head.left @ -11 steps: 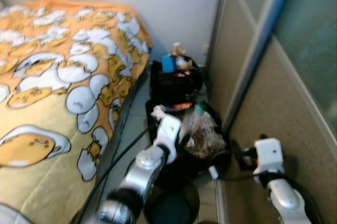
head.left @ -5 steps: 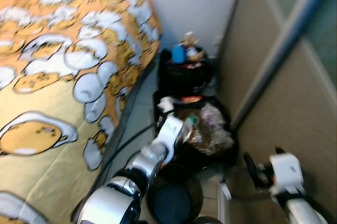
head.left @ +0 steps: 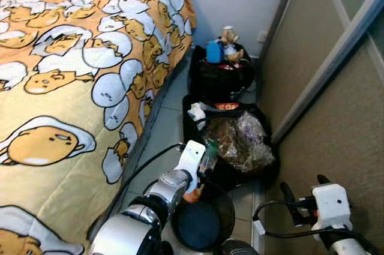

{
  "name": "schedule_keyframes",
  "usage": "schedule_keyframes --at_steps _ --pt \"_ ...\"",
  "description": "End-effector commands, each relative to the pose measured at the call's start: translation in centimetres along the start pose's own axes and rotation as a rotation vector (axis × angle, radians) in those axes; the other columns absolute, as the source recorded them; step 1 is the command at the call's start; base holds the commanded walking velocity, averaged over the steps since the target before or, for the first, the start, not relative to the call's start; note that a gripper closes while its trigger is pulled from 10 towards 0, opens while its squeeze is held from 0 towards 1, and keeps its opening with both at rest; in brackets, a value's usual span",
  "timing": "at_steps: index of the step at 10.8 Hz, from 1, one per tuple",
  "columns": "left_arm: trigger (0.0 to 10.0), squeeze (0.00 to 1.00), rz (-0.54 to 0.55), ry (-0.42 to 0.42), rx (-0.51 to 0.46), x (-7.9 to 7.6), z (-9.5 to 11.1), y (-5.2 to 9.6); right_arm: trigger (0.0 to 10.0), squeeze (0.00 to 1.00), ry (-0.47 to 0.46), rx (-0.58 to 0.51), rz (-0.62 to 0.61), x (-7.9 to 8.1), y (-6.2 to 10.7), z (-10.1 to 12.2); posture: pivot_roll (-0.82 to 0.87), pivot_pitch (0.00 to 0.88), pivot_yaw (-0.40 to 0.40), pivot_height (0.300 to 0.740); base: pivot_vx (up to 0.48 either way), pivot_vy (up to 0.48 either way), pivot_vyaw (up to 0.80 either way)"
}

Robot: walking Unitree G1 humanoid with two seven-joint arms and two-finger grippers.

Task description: Clean up the room

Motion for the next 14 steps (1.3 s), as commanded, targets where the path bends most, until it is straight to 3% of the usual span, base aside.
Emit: schedule_keyframes --at_steps 1,3,4,6,7,9,10,11,12,14 --pt "10.0 1.00 -0.060 0.010 -0.073 -2.6 2.1 -0.5 10.0 0.00 -0.002 0.020 0.006 0.3 0.3 -0.2 -0.46 0.163 0.020 0.740 0.000 0.000 0.00" --pt "10.0 1.00 -0.103 -0.030 -0.133 -3.8 3.6 -0.5 10.0 0.00 0.005 0.011 0.018 0.5 0.0 0.1 -0.45 0.155 0.024 0.740 0.000 0.000 0.00" --pt "10.0 0.00 -0.111 -0.037 -0.222 -2.6 4.1 0.0 10.0 0.00 -0.006 -0.018 0.017 0.8 -1.1 0.7 -0.41 0.123 0.036 0.740 0.000 0.000 0.00" --pt "10.0 0.00 -0.054 -0.033 -0.350 0.5 4.4 1.4 10.0 0.00 -0.023 -0.034 0.020 1.4 -2.5 1.1 -0.36 0.091 0.045 0.740 0.000 0.000 0.00" --pt "10.0 0.00 -0.009 -0.010 -0.476 2.7 4.7 3.6 10.0 0.00 -0.037 -0.047 0.034 2.1 -3.9 1.3 -0.30 0.037 0.058 0.740 0.000 0.000 0.00" --pt "10.0 0.00 0.049 -0.024 -0.579 3.7 4.8 6.3 10.0 0.00 -0.056 -0.073 0.039 2.7 -5.6 2.0 -0.25 0.000 0.063 0.740 0.000 0.000 0.00" --pt "10.0 0.00 0.111 -0.031 -0.673 4.1 6.0 8.5 10.0 0.00 -0.073 -0.092 0.020 2.4 -6.6 2.4 -0.23 0.000 0.061 0.740 0.000 0.000 0.00" --pt "10.0 0.00 0.166 0.003 -0.723 4.9 6.8 9.7 10.0 0.00 -0.139 -0.143 -0.079 0.9 -7.2 3.5 -0.23 0.000 0.058 0.740 0.000 0.000 0.00" --pt "10.0 0.00 0.214 0.024 -0.715 5.8 6.6 9.8 10.0 0.00 -0.161 -0.166 -0.130 0.1 -7.2 4.0 -0.23 0.000 0.057 0.740 0.000 0.000 0.00" --pt "10.0 0.00 0.225 0.021 -0.664 6.1 6.0 9.6 10.0 0.00 -0.144 -0.165 -0.108 0.5 -7.4 3.8 -0.23 0.000 0.058 0.740 -0.356 0.000 0.00"
Point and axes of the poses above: a point about 5 cm out from each wrist's last joint towards the gripper, its own y axis pointing back from the gripper into the wrist, its own z axis along the axis of the wrist's last joint, x = y × z, the point moved 4 cm from there along -y, pointing out of the wrist towards the gripper, and after that the axes turned 3 degrees about y, right-handed, at the moved point
